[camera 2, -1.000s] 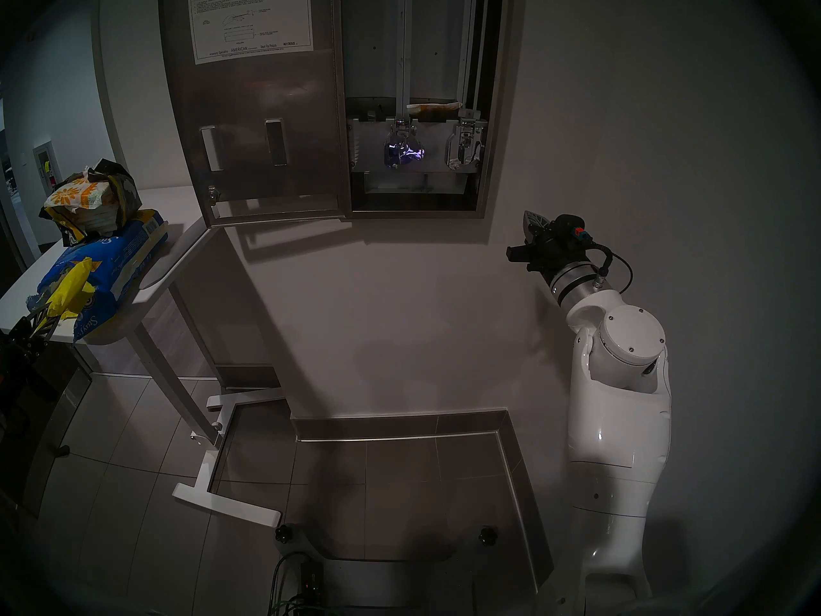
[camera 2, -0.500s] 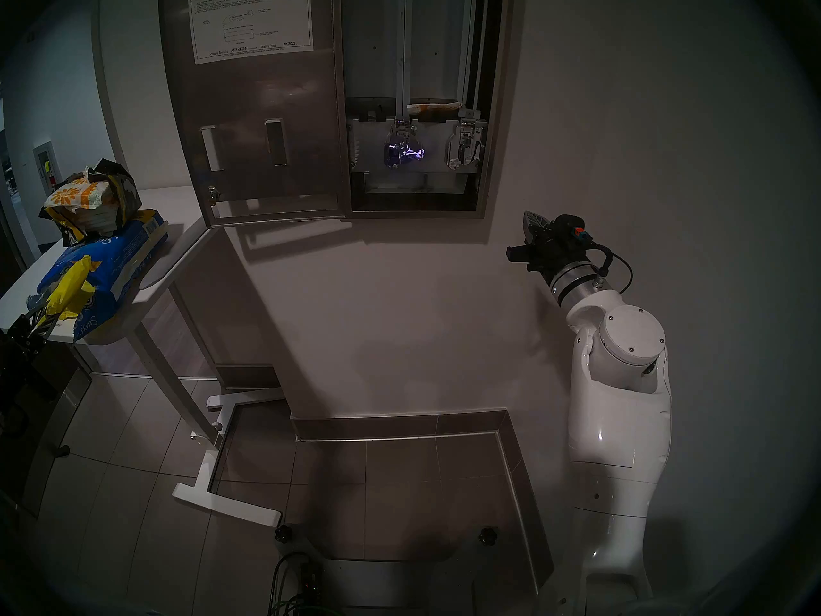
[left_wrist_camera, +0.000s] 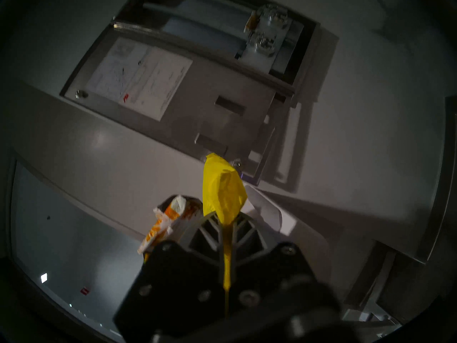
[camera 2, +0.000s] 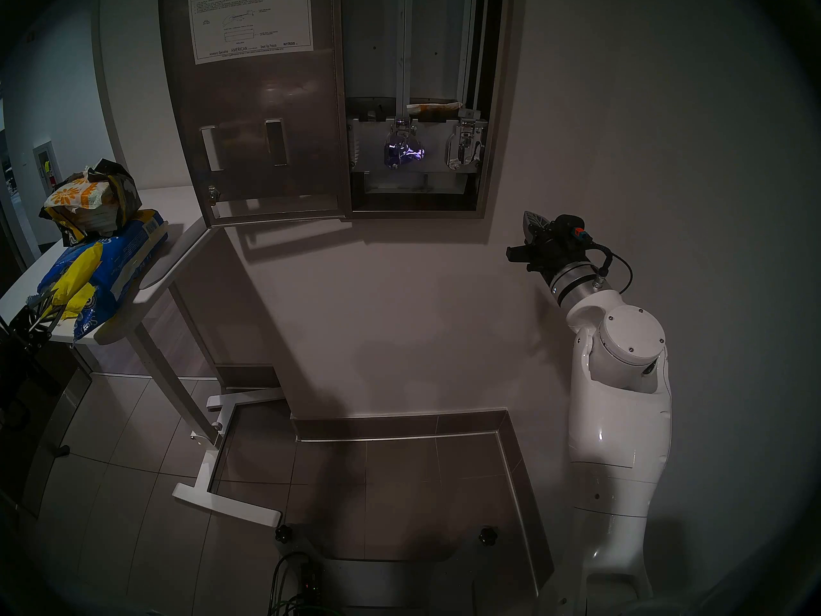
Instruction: Open the dispenser door, put the pads inside, close the door
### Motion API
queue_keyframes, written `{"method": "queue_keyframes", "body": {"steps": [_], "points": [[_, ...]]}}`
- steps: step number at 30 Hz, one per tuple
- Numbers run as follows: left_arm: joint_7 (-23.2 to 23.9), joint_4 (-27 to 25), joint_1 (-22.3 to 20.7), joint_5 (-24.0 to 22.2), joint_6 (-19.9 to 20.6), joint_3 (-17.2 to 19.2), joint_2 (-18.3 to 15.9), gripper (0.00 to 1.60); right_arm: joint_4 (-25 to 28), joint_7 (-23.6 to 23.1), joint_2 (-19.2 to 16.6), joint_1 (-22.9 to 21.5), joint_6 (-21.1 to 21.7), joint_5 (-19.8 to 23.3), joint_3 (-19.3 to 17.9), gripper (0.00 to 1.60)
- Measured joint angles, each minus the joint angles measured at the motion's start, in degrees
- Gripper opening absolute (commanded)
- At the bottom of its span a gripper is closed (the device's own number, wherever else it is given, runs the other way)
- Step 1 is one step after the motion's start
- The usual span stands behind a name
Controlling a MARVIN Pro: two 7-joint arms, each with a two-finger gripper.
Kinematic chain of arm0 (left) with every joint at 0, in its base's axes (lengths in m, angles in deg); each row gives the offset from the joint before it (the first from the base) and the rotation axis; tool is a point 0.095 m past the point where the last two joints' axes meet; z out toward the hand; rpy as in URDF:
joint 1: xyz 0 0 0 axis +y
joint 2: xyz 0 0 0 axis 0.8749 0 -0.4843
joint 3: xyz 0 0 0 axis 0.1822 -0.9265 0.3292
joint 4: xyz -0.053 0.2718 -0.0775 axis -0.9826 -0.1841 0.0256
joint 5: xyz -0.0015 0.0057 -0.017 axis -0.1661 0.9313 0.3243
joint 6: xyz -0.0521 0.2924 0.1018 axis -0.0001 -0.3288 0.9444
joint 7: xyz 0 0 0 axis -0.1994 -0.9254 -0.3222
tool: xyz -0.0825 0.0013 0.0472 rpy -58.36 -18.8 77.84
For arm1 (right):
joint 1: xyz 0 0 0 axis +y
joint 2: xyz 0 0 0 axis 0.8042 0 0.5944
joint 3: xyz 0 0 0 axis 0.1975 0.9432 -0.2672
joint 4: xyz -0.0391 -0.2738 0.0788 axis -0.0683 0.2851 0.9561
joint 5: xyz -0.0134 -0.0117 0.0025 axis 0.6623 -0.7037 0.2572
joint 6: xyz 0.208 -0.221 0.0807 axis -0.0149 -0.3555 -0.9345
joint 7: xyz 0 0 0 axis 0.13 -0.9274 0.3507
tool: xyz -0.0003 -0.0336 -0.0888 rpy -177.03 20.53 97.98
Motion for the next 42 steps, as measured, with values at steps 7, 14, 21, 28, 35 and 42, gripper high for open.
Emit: {"method": "queue_keyframes", "body": {"steps": [7, 14, 21, 28, 35, 42], "points": [[0.0, -0.1, -1.8, -1.5, -3.0, -2.3, -3.2, 0.00, 0.0, 0.1, -0.1, 0.0, 0.0, 0.1, 0.1, 0.25], [0.0, -0.2, -3.8, -2.3, -5.1, -4.8, -6.7, 0.00, -0.1, 0.2, -0.2, 0.0, 0.0, 0.2, 0.1, 0.25], [0.1, -0.2, -6.1, -2.7, -6.8, -7.7, -10.8, 0.00, -0.1, 0.3, -0.3, 0.1, 0.0, 0.3, 0.2, 0.25], [0.3, -0.3, -8.7, -2.7, -8.0, -11.0, -15.0, 0.00, -0.2, 0.4, -0.4, 0.1, 0.0, 0.4, 0.3, 0.25], [0.6, -0.4, -10.9, -2.6, -8.6, -15.0, -19.1, 0.00, -0.2, 0.5, -0.4, 0.1, 0.0, 0.4, 0.3, 0.25], [0.7, -0.5, -13.4, -2.2, -8.3, -19.6, -23.3, 0.00, -0.3, 0.6, -0.5, 0.1, 0.0, 0.5, 0.4, 0.25]]}}
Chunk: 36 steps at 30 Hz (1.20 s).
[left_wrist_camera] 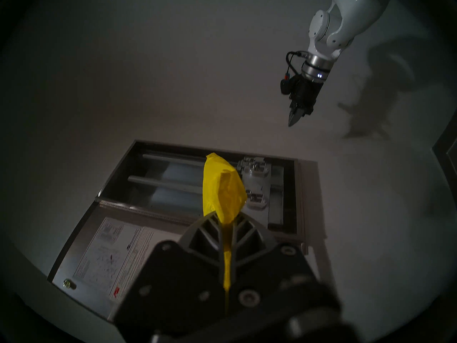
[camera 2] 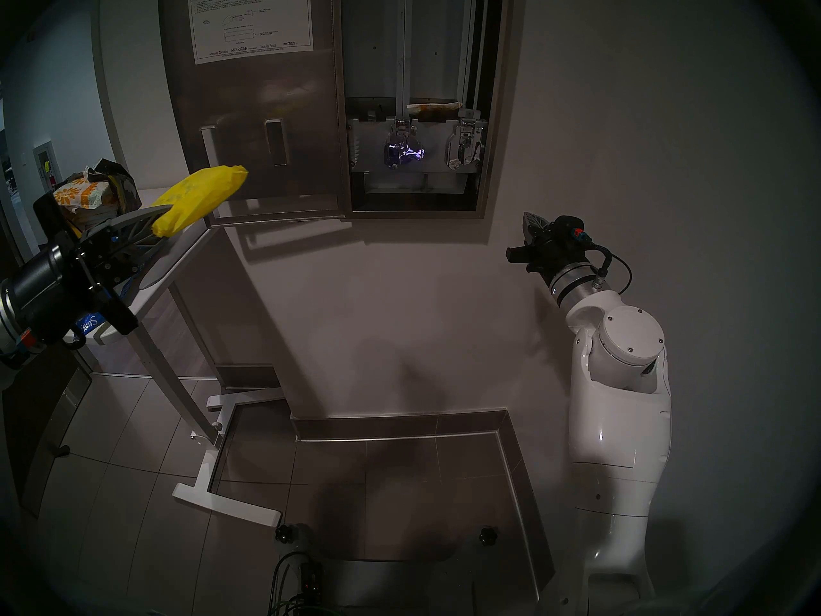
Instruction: Open the dispenser door, put the pads inside, close the door
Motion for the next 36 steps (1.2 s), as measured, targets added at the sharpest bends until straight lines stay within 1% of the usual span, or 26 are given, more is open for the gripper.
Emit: {"method": "queue_keyframes", "body": {"steps": [6, 10, 14, 24, 28, 29, 31, 33, 35, 36], "points": [[0.0, 0.0, -2.3, 1.8, 1.9, -4.2, -3.5, 0.00, -0.1, 0.1, -0.1, 0.0, 0.0, 0.1, 0.1, 0.25], [0.0, -0.1, -4.0, 3.6, 4.2, -7.5, -5.7, 0.00, -0.1, 0.1, -0.1, 0.0, 0.0, 0.1, 0.1, 0.25], [-0.3, -0.1, -6.0, 5.8, 7.5, -11.2, -7.9, 0.00, -0.1, 0.2, -0.2, 0.0, 0.0, 0.2, 0.1, 0.25], [-1.8, -0.1, -11.4, 10.8, 15.6, -19.7, -12.3, 0.00, -0.3, 0.3, -0.3, 0.1, 0.0, 0.3, 0.2, 0.25], [-2.4, -0.1, -13.0, 12.2, 18.2, -22.3, -13.3, 0.00, -0.3, 0.4, -0.3, 0.1, 0.0, 0.3, 0.2, 0.25], [-2.8, -0.1, -13.8, 12.8, 19.6, -23.7, -13.8, 0.00, -0.3, 0.4, -0.4, 0.1, 0.0, 0.4, 0.3, 0.25], [-3.0, -0.1, -14.5, 13.3, 20.6, -24.8, -14.2, 0.00, -0.4, 0.4, -0.4, 0.1, 0.0, 0.4, 0.3, 0.25], [-3.6, -0.1, -15.9, 14.4, 22.9, -27.0, -15.1, 0.00, -0.4, 0.4, -0.4, 0.1, 0.0, 0.4, 0.3, 0.25], [-3.8, -0.1, -16.4, 14.8, 23.8, -27.8, -15.3, 0.00, -0.4, 0.4, -0.4, 0.1, 0.0, 0.4, 0.3, 0.25], [-4.1, -0.1, -17.0, 15.3, 24.8, -28.7, -15.7, 0.00, -0.4, 0.5, -0.4, 0.1, 0.0, 0.4, 0.3, 0.25]]}}
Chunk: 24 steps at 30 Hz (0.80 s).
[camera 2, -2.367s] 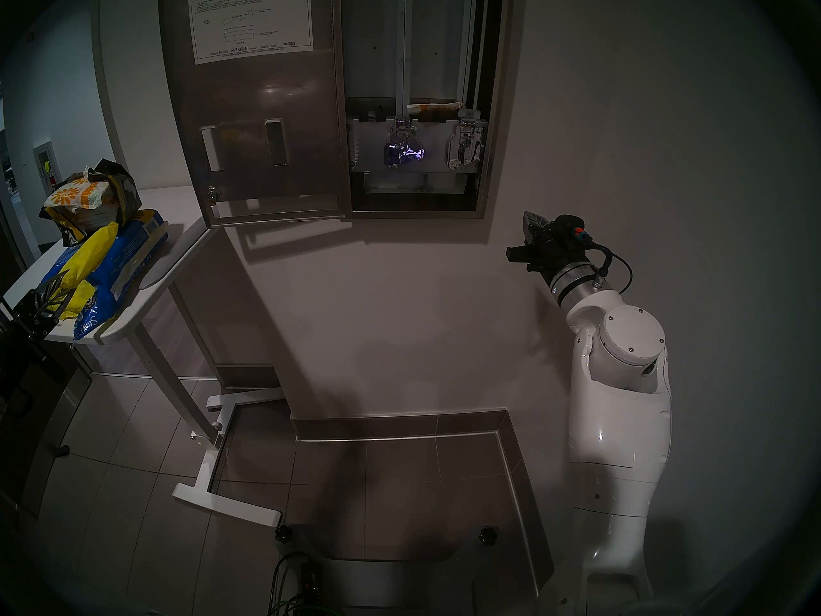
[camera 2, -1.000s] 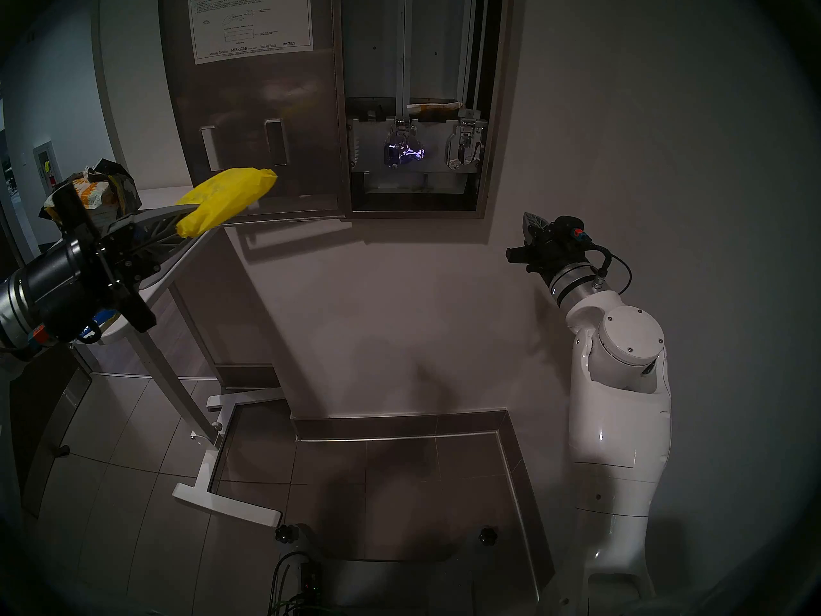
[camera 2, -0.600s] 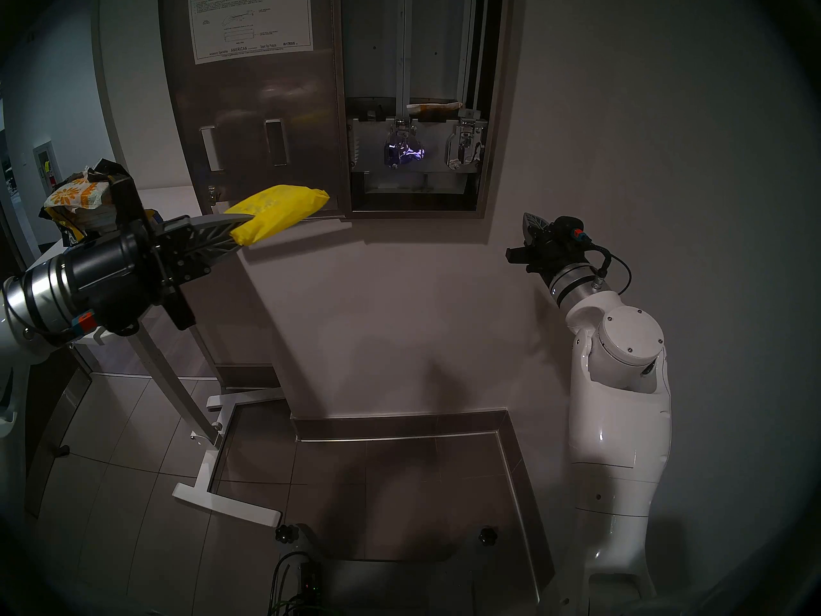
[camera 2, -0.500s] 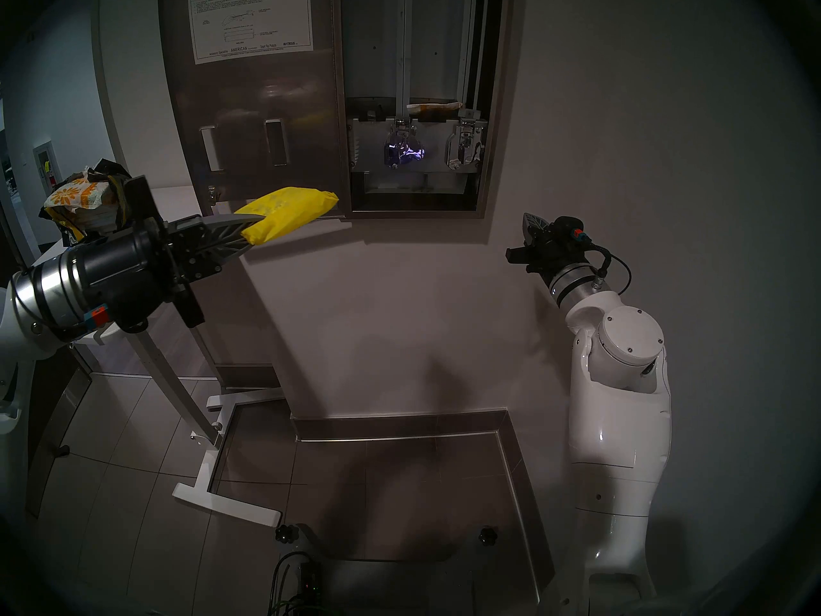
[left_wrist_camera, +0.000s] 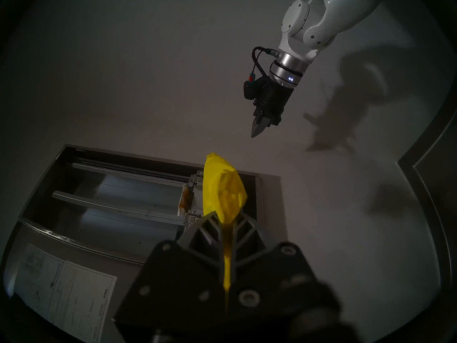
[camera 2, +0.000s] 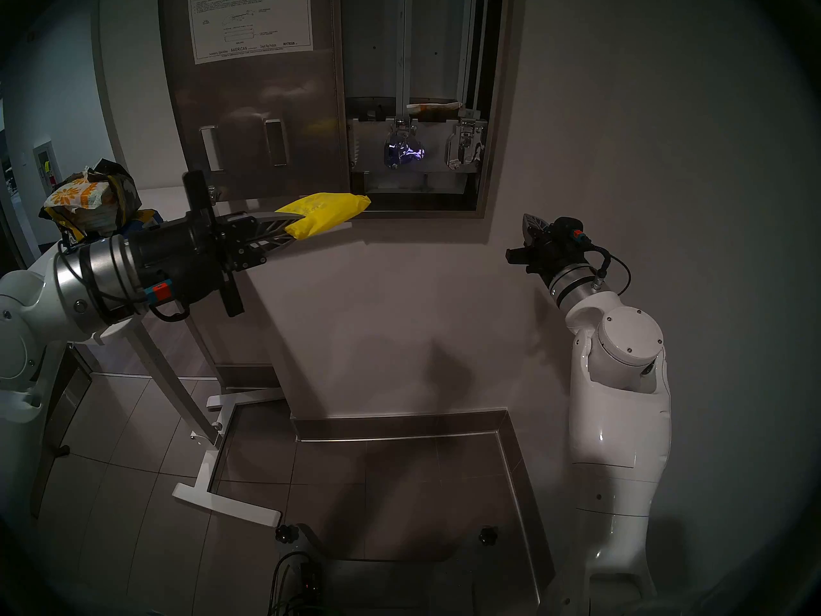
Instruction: Open the dispenser door, put the pads inside, close the door
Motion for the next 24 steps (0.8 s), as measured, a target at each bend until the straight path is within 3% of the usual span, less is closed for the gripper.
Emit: {"method": "queue_keyframes", "body": {"steps": [15, 24], "points": [[-3.7, 0.0, -8.0, 4.7, 13.6, -10.1, -2.4, 0.00, -0.1, 0.2, -0.2, 0.0, 0.0, 0.2, 0.1, 0.25], [-5.4, 0.0, -11.9, 6.8, 19.8, -15.0, -2.7, 0.00, -0.1, 0.3, -0.3, 0.0, 0.0, 0.3, 0.2, 0.25]]}}
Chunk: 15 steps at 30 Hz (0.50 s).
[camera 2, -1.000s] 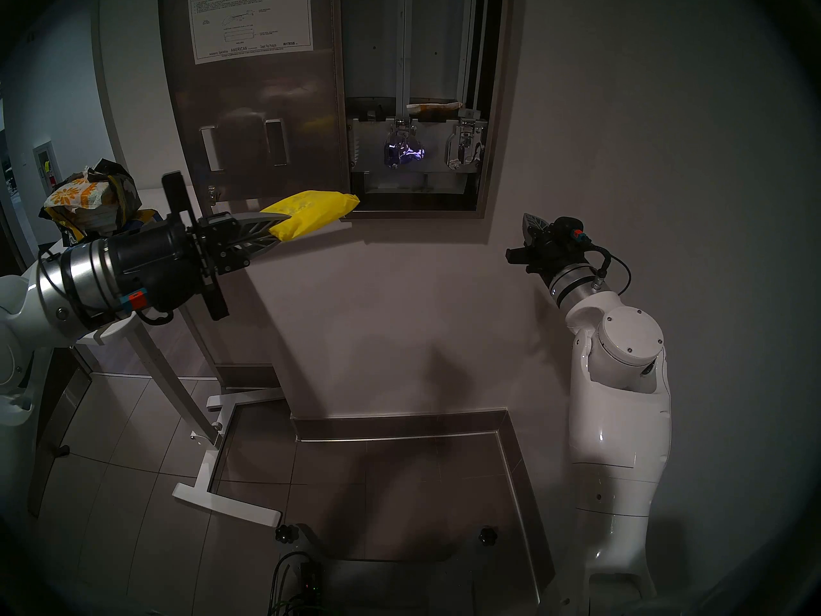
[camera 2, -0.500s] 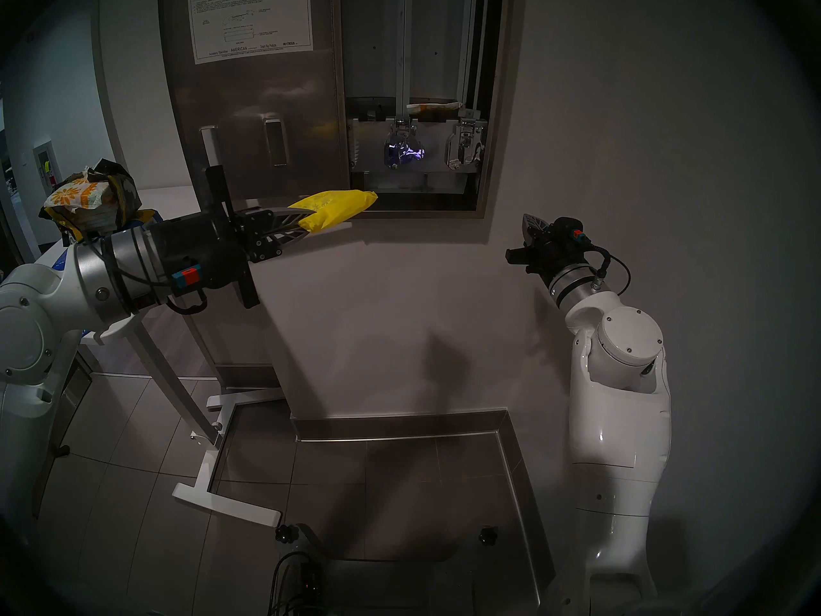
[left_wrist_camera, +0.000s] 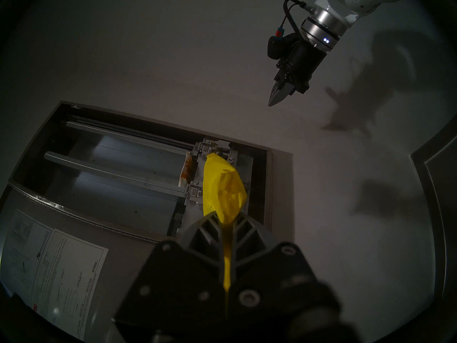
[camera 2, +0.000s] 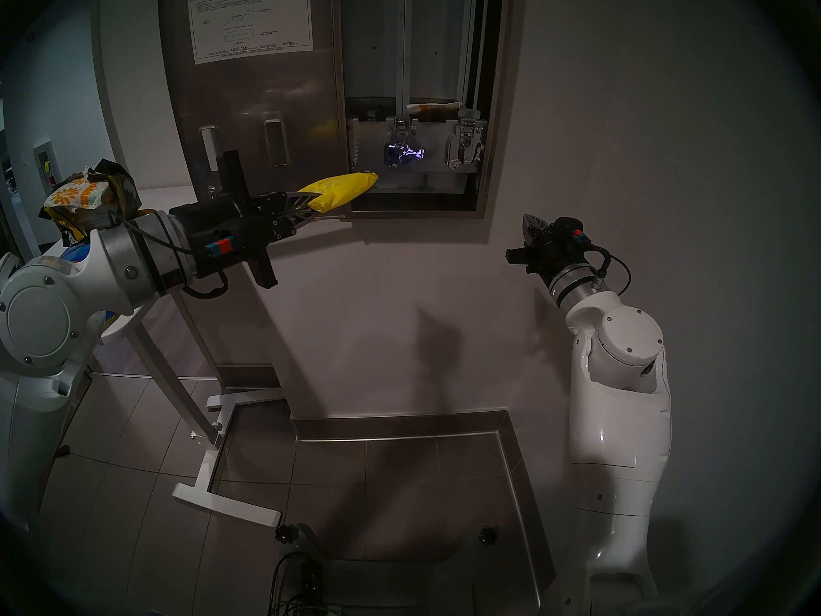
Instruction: Open the dispenser door, put the pads inside, close the door
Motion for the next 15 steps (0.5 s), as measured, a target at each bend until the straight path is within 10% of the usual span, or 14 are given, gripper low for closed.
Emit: {"method": "queue_keyframes", "body": {"steps": [15], "points": [[-2.1, 0.0, -7.3, 4.5, 8.4, -8.6, 1.5, 0.00, 0.1, 0.2, -0.2, 0.0, 0.0, 0.2, 0.1, 0.25]]}}
